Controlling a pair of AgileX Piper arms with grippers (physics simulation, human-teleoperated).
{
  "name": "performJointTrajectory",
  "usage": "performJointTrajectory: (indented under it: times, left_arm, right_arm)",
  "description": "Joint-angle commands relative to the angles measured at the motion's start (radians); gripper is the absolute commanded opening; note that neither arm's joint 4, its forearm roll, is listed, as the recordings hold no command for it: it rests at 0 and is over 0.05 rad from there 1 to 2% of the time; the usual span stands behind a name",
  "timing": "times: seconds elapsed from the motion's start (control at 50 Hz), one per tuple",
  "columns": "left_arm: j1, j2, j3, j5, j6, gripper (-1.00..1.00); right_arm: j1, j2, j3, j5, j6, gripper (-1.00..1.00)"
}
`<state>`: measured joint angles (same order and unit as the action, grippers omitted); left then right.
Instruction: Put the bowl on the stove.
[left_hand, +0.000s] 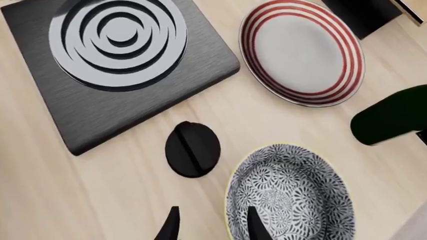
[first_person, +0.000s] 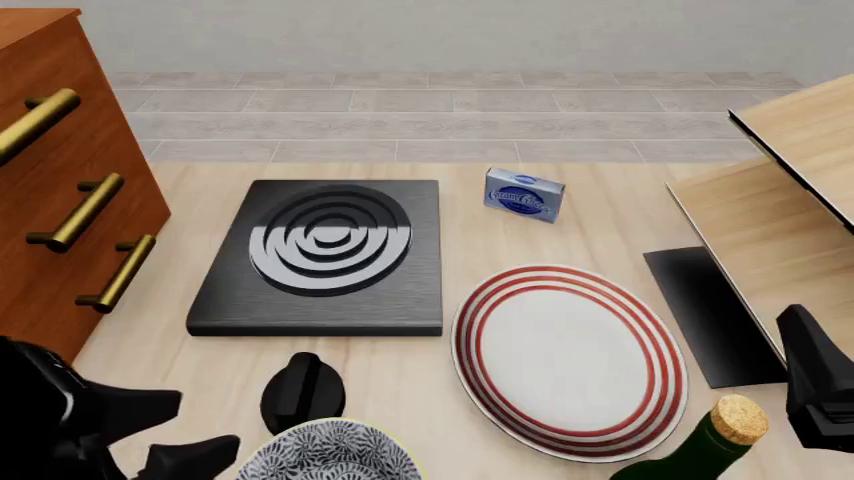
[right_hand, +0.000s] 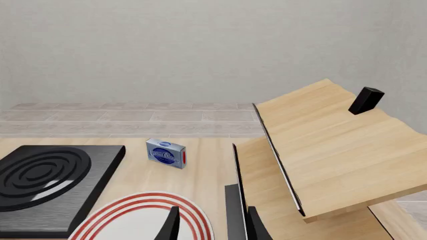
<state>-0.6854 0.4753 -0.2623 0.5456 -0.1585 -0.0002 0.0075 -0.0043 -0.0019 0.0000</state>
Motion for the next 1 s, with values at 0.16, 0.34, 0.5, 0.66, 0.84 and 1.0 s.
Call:
performJointTrajectory:
  times: [0.16, 0.34, 0.5, 0.66, 0.84, 1.0]
  left_arm:
    - [0.033, 0.042, 0.034, -0.059, 0.037, 1.0]
    - [0.041, 0.028, 0.031, -0.028, 0.067, 1.0]
    - [0.034, 0.034, 0.028, -0.031, 0.076, 1.0]
    - [0.033, 0.095, 0.064, -0.11, 0.095, 1.0]
    - [0.033, 0.155, 0.094, -0.178, 0.113, 1.0]
    - [0.036, 0.183, 0.101, -0.211, 0.146, 1.0]
  right_arm:
    - [0.0, 0.0, 0.0, 0.0, 0.0, 1.0]
    - [0.0, 0.0, 0.0, 0.0, 0.0, 1.0]
    - [0.0, 0.0, 0.0, 0.0, 0.0, 1.0]
    - [0.0, 0.0, 0.0, 0.0, 0.0, 1.0]
    - [0.0, 0.0, 0.0, 0.0, 0.0, 1.0]
    - [0.0, 0.0, 0.0, 0.0, 0.0, 1.0]
